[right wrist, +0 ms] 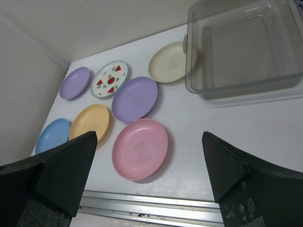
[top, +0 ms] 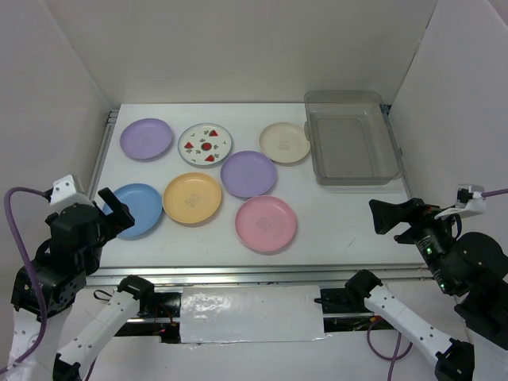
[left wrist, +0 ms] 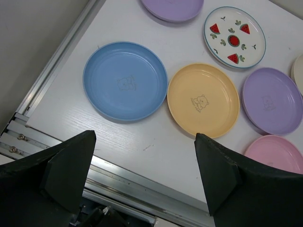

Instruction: Place the plates into the plastic bin on the countertop

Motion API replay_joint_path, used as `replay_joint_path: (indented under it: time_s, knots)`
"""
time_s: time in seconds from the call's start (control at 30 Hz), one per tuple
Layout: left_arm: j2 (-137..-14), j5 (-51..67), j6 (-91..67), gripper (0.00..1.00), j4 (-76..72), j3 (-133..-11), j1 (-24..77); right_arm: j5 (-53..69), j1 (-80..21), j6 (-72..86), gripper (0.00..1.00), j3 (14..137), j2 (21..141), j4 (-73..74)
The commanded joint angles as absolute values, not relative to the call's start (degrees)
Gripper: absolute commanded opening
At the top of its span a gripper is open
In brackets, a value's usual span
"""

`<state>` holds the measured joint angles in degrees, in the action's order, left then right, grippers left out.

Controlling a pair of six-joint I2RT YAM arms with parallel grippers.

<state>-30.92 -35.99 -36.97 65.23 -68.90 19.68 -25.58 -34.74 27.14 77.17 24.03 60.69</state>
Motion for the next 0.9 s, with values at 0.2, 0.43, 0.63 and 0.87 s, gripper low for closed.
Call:
replay_joint_path:
  time_s: [0.2, 0.43, 0.63, 0.87]
  knots:
    - [-33.66, -36.04, -39.99, 0.99, 64.08, -69.79, 19.42, -20.76, -34.98, 26.81, 1.0, 75.85, 22.41, 58.2]
    - [-46.47, -21.99, -43.06, 0.99, 46.61, -63.11, 19.07, -12.06, -34.98, 29.09, 1.0, 67.07, 27.66, 46.42]
    - [-63.87, -13.72, -45.44, 0.99, 28.94, -61.61, 11.35, 3.23, -35.16, 33.66, 1.0, 57.14, 29.97, 32.53]
    - [-90.91, -0.54, -43.42, 0.99, 17.85, -71.53, 2.48, 5.19, -35.24, 32.61, 1.0, 53.0, 29.01, 29.97]
